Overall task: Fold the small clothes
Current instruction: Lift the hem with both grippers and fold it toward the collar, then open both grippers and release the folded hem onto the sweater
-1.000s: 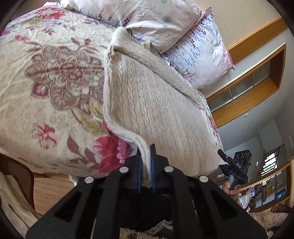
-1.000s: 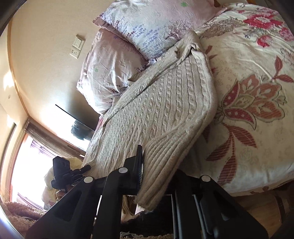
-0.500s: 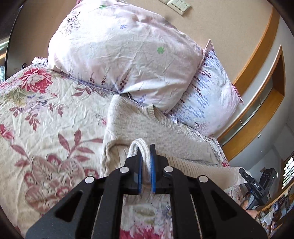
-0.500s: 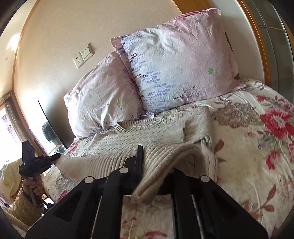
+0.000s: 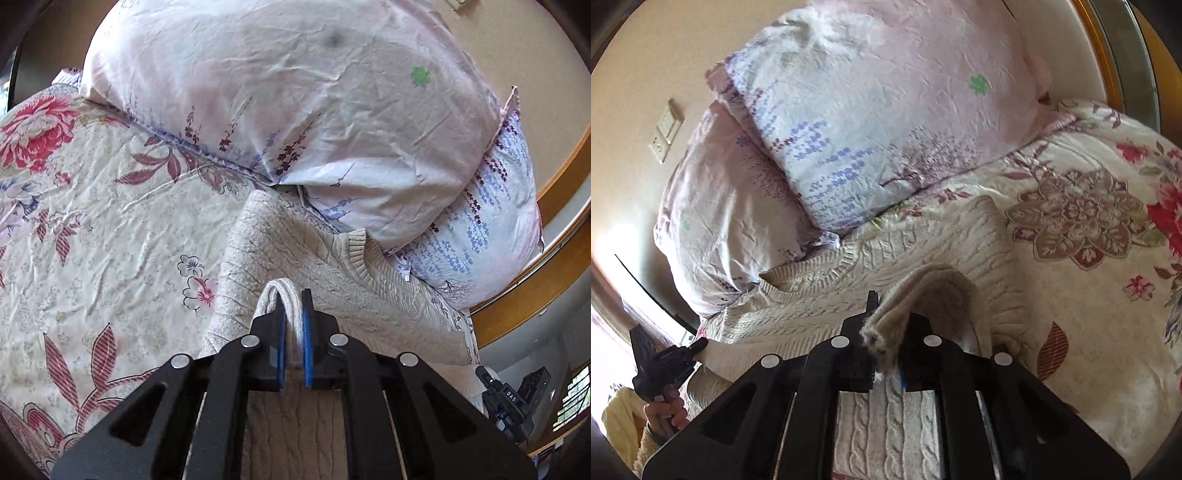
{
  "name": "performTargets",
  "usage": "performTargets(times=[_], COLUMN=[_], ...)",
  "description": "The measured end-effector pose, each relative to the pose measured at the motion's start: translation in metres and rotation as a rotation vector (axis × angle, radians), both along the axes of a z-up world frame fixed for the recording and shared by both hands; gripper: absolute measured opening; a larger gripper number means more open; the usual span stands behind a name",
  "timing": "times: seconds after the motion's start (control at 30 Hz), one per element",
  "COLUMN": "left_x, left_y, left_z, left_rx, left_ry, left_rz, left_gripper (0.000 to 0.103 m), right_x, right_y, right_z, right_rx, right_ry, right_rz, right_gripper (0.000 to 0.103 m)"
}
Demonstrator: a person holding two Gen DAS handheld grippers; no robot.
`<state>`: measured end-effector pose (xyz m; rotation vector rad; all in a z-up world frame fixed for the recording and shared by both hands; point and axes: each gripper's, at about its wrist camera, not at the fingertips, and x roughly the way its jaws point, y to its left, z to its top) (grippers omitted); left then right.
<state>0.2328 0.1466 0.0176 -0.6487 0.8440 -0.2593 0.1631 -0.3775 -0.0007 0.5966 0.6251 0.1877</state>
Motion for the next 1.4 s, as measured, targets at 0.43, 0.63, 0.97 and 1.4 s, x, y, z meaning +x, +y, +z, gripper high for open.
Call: performTargets(times=[0.43,0.63,0.97,1.4], left_x=[0.039,0.081,0.094,0.054], left_y=[-0.001,-0.006,-0.009,-0.009], left_z=[0.026,-0.002,-0.018,0.024], left_rx=[-0.079,-0.078,-0.084,0.096], left_ry=[-0.086,0.032,0.068,-0.048], left_rz=[0.045,0.08,0.066,-0.037], left_gripper=[0.007,0.007,0.01,0.086], right_x=[0.033,0.083,0.096,0.057], right_y=[-0.016,-0.023,-0.024,-0.009], right_z=[0.04,0.007,-0.006,0.04], right_rx=[0.125,0.158,0.217,-0.086], right_ry=[-0.152,0.03,0.092,0.017], right_rz=[-0.028,-0.107,-0.131,-0.157], right_gripper=[0.006,0.007,0.019,0.085])
